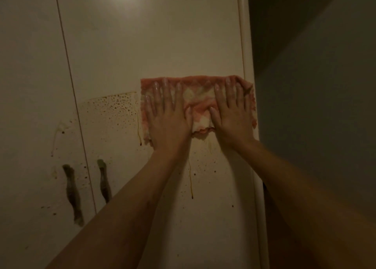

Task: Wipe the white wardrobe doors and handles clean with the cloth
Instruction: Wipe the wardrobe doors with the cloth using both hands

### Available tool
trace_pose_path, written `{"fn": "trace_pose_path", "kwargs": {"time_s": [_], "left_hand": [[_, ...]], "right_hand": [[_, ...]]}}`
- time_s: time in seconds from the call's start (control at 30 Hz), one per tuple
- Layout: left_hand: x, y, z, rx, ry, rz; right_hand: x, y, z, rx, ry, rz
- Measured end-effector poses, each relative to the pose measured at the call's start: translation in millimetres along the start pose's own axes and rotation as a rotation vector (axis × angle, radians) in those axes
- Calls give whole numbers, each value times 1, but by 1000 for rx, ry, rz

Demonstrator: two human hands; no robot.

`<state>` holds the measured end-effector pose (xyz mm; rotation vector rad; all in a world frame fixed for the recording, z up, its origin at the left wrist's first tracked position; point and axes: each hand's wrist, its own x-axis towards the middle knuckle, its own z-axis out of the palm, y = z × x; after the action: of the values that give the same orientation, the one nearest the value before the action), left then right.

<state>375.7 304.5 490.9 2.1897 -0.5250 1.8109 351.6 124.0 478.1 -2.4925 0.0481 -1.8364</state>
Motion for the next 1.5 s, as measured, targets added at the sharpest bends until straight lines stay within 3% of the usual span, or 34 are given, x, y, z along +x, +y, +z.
{"fn": "trace_pose_path", "kwargs": {"time_s": [0.93,1.2,1.5], "left_hand": [[-199,-3,25,58,-159,109],[-185,-6,24,56,-162,166],[-90,9,15,16,-111,116]], "right_hand": [[-211,-1,44,-56,-205,63],[-197,-2,41,-54,-175,77],[-87,-2,15,-62,-93,43]]}}
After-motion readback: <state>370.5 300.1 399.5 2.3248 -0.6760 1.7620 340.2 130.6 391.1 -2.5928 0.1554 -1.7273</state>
